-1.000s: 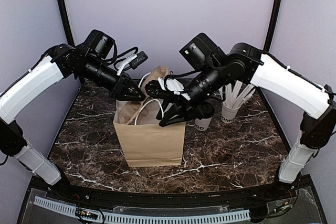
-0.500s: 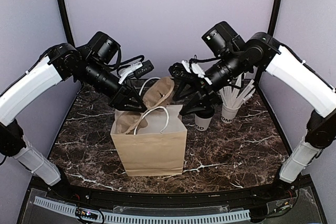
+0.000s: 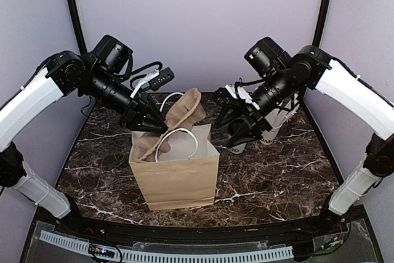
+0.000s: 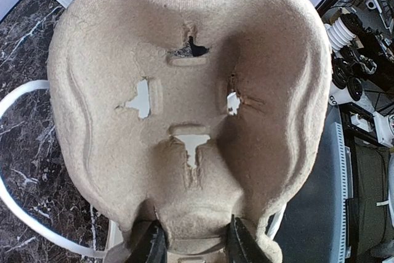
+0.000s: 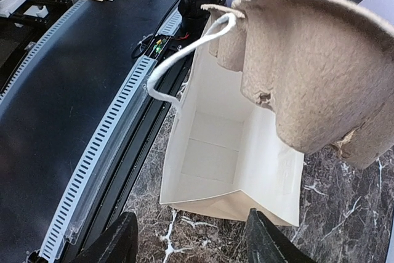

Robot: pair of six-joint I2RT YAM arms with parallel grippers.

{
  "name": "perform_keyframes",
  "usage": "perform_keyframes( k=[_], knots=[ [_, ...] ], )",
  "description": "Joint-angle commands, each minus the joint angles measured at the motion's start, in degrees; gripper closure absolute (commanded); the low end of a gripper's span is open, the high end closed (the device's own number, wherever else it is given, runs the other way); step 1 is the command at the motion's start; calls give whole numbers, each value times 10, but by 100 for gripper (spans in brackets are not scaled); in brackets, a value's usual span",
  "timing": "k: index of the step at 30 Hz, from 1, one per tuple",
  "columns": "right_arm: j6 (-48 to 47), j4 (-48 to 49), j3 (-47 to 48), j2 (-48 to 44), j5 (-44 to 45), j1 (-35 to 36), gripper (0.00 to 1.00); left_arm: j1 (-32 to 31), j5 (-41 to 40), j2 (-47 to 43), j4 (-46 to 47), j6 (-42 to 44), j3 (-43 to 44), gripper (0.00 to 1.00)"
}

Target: Pack the takeout coffee

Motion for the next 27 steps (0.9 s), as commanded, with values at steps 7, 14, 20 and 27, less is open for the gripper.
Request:
perform_keyframes(
  k=[7, 14, 20, 27],
  knots=[
    [-63, 12, 0, 38, -19, -1, 35, -8, 25, -28, -11, -10, -28, 68],
    [-83, 5, 24, 71, -26, 5, 31, -9, -3, -39, -11, 2, -46, 68],
    [-107, -34, 57, 86, -4, 28, 30, -8, -10, -41, -15, 9, -47, 68],
    [-115, -47, 61, 94, 72, 71, 30, -9, -20, -37, -12, 17, -53, 69]
  ],
)
